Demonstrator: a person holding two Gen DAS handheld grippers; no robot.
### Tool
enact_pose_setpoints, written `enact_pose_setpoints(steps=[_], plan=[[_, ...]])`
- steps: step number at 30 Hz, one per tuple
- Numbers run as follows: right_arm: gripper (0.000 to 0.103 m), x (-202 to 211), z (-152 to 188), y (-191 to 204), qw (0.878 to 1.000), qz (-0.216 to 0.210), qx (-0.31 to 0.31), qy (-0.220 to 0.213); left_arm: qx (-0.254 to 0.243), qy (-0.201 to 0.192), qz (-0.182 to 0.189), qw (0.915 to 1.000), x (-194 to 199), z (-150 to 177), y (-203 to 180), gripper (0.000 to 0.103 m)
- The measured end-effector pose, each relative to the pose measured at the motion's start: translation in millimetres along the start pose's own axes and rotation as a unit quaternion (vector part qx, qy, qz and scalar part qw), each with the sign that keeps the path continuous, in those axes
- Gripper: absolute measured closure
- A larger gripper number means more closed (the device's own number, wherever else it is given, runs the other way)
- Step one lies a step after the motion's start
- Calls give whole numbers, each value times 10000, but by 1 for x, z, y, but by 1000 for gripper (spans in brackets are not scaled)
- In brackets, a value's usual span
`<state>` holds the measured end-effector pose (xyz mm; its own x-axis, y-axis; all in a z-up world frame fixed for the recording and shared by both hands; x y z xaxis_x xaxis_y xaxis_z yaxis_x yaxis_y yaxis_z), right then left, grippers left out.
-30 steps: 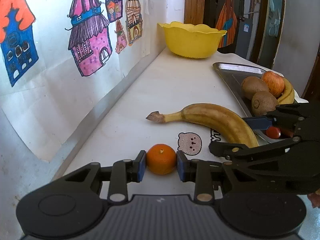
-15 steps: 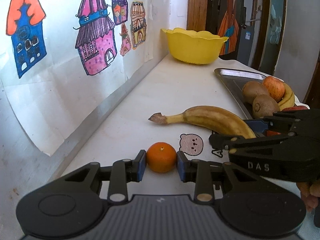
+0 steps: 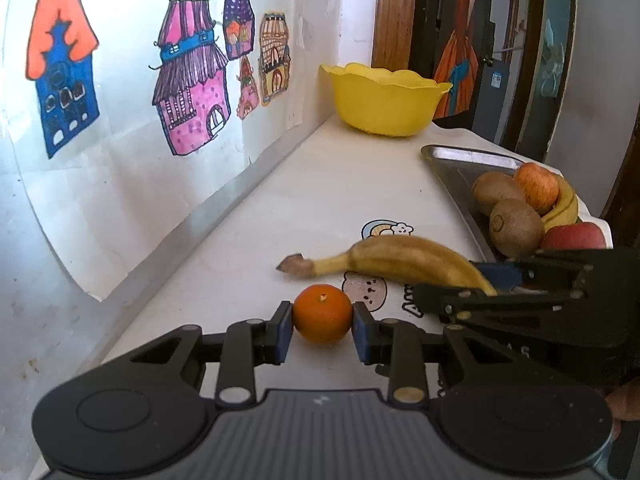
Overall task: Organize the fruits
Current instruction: 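Carry the tangerine with the left tool while the right tool carries the banana over the tray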
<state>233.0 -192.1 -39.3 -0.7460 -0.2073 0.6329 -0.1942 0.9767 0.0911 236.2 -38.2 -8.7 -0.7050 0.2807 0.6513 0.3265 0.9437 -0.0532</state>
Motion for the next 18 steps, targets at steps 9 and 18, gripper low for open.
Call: enact_pose_setpoints(steps=[9, 18], plan=[[64, 18, 14, -3, 9997, -61, -214, -86, 50, -135, -40, 9999, 17, -2, -4, 68], [64, 40, 25, -8, 9982, -172, -524, -216, 20, -236, -67, 9997, 32, -5, -17, 68]])
Point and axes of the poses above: each gripper's, at about its wrist camera, not at the fingertips, and x roughly against the way its jaws point, y to its left, z to its underside, the point moved 2 cm from there along -x, roughly the way its jaws point, and after that the axes turned 1 degree about -z, right-handed, at the moved point
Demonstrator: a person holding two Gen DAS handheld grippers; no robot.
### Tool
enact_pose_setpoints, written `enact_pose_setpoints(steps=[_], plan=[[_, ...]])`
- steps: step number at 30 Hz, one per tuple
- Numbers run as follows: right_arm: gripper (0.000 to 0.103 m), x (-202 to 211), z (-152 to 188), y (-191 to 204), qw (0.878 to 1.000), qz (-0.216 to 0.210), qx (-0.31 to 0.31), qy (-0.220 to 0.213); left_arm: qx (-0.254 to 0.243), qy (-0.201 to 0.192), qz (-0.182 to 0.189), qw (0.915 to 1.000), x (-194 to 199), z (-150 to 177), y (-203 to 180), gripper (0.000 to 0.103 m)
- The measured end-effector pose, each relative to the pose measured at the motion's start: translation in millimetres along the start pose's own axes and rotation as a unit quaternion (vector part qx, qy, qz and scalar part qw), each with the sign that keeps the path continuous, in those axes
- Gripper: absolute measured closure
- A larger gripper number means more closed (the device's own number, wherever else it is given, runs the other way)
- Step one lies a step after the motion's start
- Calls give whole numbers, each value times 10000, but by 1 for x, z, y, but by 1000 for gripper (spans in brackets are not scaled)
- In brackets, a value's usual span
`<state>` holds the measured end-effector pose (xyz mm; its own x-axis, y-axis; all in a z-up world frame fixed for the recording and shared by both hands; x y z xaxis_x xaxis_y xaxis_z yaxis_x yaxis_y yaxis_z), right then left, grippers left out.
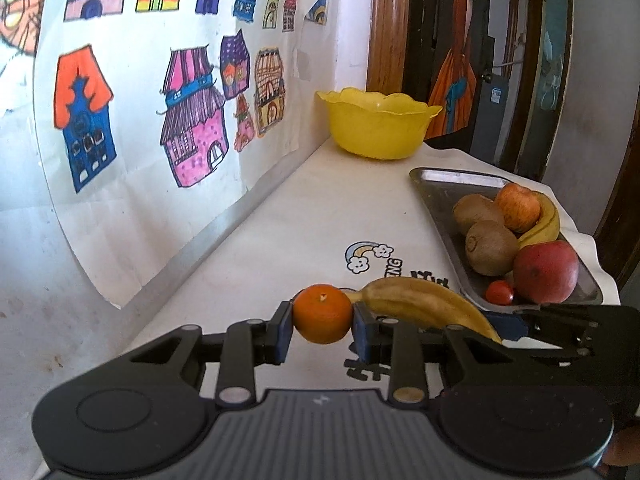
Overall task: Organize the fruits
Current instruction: 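Carry the tangerine with the left tool while the right tool carries the banana over the tray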
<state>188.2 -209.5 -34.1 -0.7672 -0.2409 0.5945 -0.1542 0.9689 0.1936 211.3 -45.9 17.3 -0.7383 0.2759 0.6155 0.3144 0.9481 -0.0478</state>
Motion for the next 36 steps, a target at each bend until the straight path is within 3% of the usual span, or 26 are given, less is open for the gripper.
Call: enact_pose_setpoints(steps=[16, 25, 31, 36], plan=[[64, 98, -7, -42, 9914, 39, -811, -1027, -221, -418, 161, 9988, 34, -33, -47, 68], [64, 155, -7, -103, 9822, 674, -909, -1499, -420, -541, 354, 9970, 19, -54, -97, 68], [64, 162, -5, -148, 9771, 1056, -1014, -1545, -365, -468, 443, 9972, -7, -63, -123, 68], [64, 148, -7, -174, 9768, 1038, -1103, -1515, -439, -519, 399, 9969, -27, -71, -141, 68]])
Point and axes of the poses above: each gripper's, at about its wrist camera, not at the fingertips, and x roughly against the way its jaws point, y to its left, z to its underside, the point moved 2 cm from there along -x, roughly the way its jaws point, and after that the axes turned 1 degree about -z, right-handed, at the moved point
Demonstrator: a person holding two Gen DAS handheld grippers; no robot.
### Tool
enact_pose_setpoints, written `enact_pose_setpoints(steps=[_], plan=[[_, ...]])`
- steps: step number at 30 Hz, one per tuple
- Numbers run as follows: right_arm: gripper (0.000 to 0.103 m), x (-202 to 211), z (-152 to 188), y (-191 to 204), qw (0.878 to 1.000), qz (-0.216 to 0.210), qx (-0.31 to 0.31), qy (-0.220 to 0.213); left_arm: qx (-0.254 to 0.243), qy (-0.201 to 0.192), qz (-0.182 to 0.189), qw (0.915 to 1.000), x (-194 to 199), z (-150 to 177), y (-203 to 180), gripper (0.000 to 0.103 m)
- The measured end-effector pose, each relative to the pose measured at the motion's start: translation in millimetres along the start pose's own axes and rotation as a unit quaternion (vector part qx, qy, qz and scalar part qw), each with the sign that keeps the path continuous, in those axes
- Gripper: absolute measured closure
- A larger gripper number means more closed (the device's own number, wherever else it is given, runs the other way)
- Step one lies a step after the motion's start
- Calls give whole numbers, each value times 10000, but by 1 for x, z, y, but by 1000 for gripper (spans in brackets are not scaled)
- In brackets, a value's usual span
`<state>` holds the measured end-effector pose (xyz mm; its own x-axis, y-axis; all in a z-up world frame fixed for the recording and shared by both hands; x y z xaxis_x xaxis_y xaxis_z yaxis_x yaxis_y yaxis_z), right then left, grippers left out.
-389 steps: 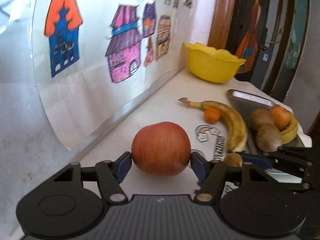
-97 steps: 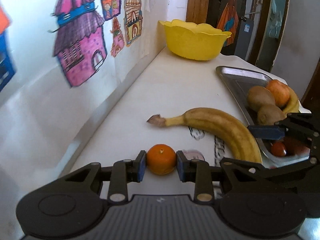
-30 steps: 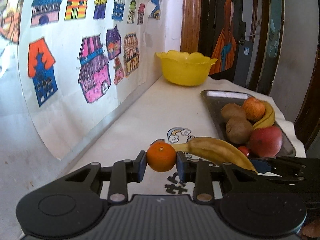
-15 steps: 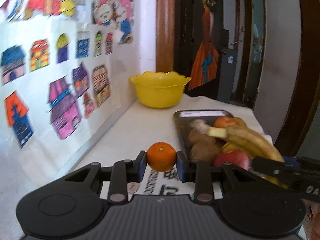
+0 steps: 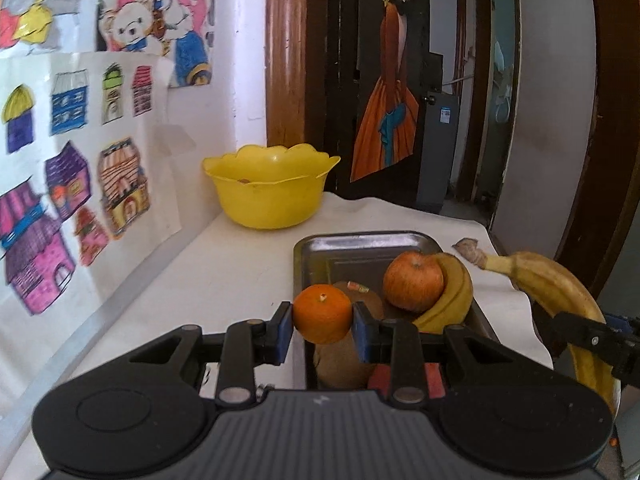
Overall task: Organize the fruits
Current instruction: 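Carry the tangerine with the left tool while the right tool carries the banana over the tray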
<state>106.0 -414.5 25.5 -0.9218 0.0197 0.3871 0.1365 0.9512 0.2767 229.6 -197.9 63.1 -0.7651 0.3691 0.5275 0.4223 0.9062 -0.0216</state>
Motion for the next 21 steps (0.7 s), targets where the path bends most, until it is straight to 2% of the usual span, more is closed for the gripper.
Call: enact_pose_setpoints(steps=[10, 16, 21], plan=[[65, -56, -1, -18, 9993, -276, -216, 119, -241, 119, 36, 9996, -48, -4, -31, 68], [65, -92, -3, -22, 9983, -319, -177, 461, -429, 307, 55, 9986, -71, 1, -39, 68], [65, -102, -4, -20, 9978, -395, -145, 505, -478, 387, 100, 9981, -79, 5, -41, 68]])
Point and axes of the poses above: each gripper's, at about its wrist camera, not at the fingertips, and x roughly against the way its jaws point, y to its left, z to its underside, the point moved 2 cm from there along -x, roughly the way its jaws point, and after that the axes turned 1 degree about -z, right-handed, at the moved point
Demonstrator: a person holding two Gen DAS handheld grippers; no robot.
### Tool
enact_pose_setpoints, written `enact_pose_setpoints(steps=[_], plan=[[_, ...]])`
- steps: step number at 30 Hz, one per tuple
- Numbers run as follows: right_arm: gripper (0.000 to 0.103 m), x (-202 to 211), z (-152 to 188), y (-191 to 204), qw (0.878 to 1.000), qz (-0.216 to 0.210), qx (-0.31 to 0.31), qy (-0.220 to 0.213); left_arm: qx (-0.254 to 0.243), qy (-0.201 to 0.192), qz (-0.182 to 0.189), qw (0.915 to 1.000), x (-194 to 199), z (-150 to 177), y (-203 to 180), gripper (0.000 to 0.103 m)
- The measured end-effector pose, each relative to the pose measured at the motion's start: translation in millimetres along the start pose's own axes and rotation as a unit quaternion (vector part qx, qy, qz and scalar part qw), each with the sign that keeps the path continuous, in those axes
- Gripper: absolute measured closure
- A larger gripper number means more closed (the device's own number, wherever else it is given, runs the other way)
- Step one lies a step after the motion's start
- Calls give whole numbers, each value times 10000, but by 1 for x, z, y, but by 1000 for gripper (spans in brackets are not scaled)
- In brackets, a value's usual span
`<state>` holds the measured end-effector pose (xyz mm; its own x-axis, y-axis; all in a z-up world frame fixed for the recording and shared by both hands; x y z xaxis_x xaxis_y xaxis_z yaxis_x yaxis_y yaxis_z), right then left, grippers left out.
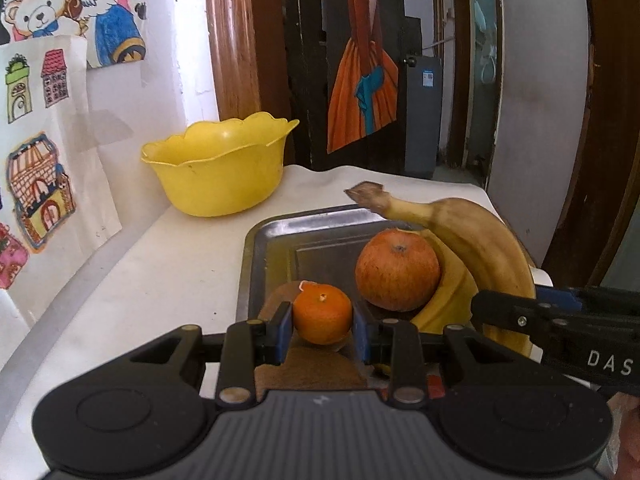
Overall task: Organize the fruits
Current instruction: 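Carry the tangerine with the left tool while the right tool carries the banana over the tray, then lower the tangerine and banana into the tray and open both tools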
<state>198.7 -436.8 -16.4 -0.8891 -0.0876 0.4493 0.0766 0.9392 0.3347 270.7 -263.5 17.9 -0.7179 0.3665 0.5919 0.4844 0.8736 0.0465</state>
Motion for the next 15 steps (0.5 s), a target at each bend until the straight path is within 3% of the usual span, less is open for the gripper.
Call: enact_pose_setpoints(steps=[15], plan=[[61, -12, 1, 2, 9998, -54, -57, 201, -108, 67, 115, 9999, -7, 4, -6, 65]])
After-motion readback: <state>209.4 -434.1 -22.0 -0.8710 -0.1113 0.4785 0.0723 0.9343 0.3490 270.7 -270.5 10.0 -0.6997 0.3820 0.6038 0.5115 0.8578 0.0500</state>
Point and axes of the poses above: each gripper's, at about its wrist camera, not at the fingertips, and x roughly against the way its jaws point, y to its left, z to its underside, the point moved 2 cm from there along -x, roughly the way its jaws point, and after that the axes turned 1 degree about -z, right-handed, at the moved point
